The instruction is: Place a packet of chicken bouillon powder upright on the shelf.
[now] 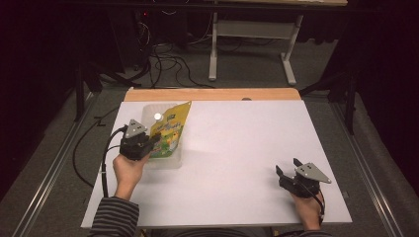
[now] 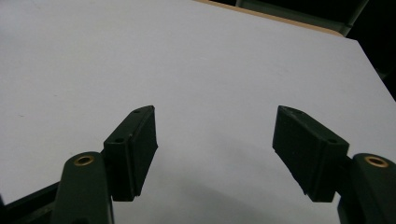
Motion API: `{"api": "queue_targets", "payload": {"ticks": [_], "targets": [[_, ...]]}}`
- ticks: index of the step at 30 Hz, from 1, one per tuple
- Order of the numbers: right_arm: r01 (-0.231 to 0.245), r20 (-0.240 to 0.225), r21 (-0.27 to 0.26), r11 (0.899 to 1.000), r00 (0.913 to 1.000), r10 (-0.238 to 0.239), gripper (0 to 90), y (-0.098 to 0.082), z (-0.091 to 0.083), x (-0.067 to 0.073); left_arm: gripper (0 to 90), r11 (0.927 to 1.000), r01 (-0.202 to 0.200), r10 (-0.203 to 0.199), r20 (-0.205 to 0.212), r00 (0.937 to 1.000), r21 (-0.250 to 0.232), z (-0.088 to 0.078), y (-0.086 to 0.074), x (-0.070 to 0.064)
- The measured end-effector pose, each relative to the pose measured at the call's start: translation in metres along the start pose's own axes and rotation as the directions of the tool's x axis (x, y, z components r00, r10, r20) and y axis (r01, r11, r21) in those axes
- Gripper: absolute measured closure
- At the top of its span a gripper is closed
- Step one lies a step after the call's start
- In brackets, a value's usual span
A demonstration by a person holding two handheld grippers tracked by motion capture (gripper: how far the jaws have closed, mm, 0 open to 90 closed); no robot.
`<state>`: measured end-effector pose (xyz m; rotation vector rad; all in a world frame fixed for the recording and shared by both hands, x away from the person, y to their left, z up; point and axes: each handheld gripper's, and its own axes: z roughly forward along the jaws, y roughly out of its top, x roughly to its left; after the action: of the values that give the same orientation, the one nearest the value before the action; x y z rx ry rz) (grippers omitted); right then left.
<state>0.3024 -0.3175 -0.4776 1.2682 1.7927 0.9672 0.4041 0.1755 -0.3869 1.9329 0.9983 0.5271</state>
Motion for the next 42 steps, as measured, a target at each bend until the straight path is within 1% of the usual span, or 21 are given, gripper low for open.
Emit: {"api": "queue_targets", "payload": {"ticks": [2,4,5,6,10,14,16,19,23,25,27,29,32,33,35,39,42], "targets": [[-0.008,0.000,-0.002,1.000,1.0000,0.008,31.2,0.000,0.000,0.000,89.2,0.9998,0.005,-0.005,-0.003,1.0000,0.018,-0.001,0.000,0.001],[-0.006,-0.003,-0.007,1.000,1.0000,0.006,31.2,0.000,-0.001,0.000,88.7,0.9987,0.028,-0.028,-0.008,0.9996,0.043,-0.003,0.001,0.002],[-0.006,-0.003,-0.007,1.000,1.0000,0.006,31.2,0.000,-0.001,0.000,88.7,0.9983,0.028,-0.028,-0.008,0.9996,0.051,-0.003,0.001,0.002],[-0.008,-0.005,-0.008,1.000,1.0000,0.008,31.2,0.000,-0.001,0.000,88.6,0.9976,0.036,-0.036,-0.008,0.9993,0.059,-0.004,0.001,0.003],[0.003,-0.001,-0.002,1.000,1.0000,-0.003,31.2,0.000,0.000,0.001,88.7,0.9961,0.039,-0.040,0.001,0.9992,0.079,-0.005,0.000,0.004],[-0.008,0.001,-0.005,1.000,1.0000,0.008,31.2,0.000,-0.001,0.000,88.7,0.9942,0.035,-0.036,0.011,0.9993,0.101,-0.006,0.001,0.003],[-0.002,0.000,-0.002,1.000,1.0000,0.002,31.2,0.000,0.000,0.000,89.0,0.9947,0.029,-0.030,0.002,0.9996,0.099,-0.006,0.000,0.001],[0.004,-0.003,-0.004,1.000,1.0000,-0.004,31.2,0.000,0.000,0.000,89.8,0.9963,0.010,-0.009,-0.017,0.9998,0.086,-0.005,0.000,-0.001],[-0.006,-0.002,-0.008,1.000,1.0000,0.006,31.2,0.000,-0.001,0.000,90.0,0.9981,-0.004,0.006,-0.026,0.9997,0.062,-0.003,0.000,-0.005],[-0.006,-0.003,-0.006,1.000,1.0000,0.006,31.2,0.000,-0.001,0.000,90.0,0.9995,-0.013,0.014,-0.031,0.9994,0.030,-0.003,-0.001,-0.008],[-0.007,-0.002,-0.006,1.000,1.0000,0.007,31.1,0.000,-0.001,0.000,90.0,1.0000,-0.006,0.006,-0.032,0.9995,0.000,-0.002,-0.002,-0.008],[-0.007,-0.002,-0.007,1.000,1.0000,0.007,31.2,0.000,-0.001,0.000,90.0,0.9999,-0.008,0.008,-0.039,0.9992,-0.006,-0.002,-0.004,-0.008],[-0.007,-0.002,-0.008,1.000,1.0000,0.007,31.2,0.000,-0.001,0.000,90.0,0.9999,-0.006,0.006,-0.035,0.9994,-0.012,-0.001,-0.007,-0.007],[-0.008,-0.003,-0.008,1.000,1.0000,0.008,31.2,0.000,-0.001,0.000,90.0,0.9999,-0.006,0.006,-0.031,0.9995,-0.010,-0.001,-0.009,-0.007],[-0.007,-0.003,-0.008,1.000,1.0000,0.007,31.2,0.000,-0.001,0.000,90.0,0.9999,-0.010,0.010,-0.035,0.9993,0.008,0.000,-0.012,-0.007],[-0.006,-0.003,-0.008,1.000,1.0000,0.006,31.2,0.000,-0.001,0.000,89.8,0.9999,0.012,-0.013,-0.021,0.9997,-0.005,-0.001,-0.017,-0.006],[-0.005,-0.002,-0.005,1.000,1.0000,0.005,31.2,0.000,-0.001,0.000,89.5,0.9999,0.015,-0.015,-0.013,0.9998,0.007,-0.003,-0.019,-0.005]]}}
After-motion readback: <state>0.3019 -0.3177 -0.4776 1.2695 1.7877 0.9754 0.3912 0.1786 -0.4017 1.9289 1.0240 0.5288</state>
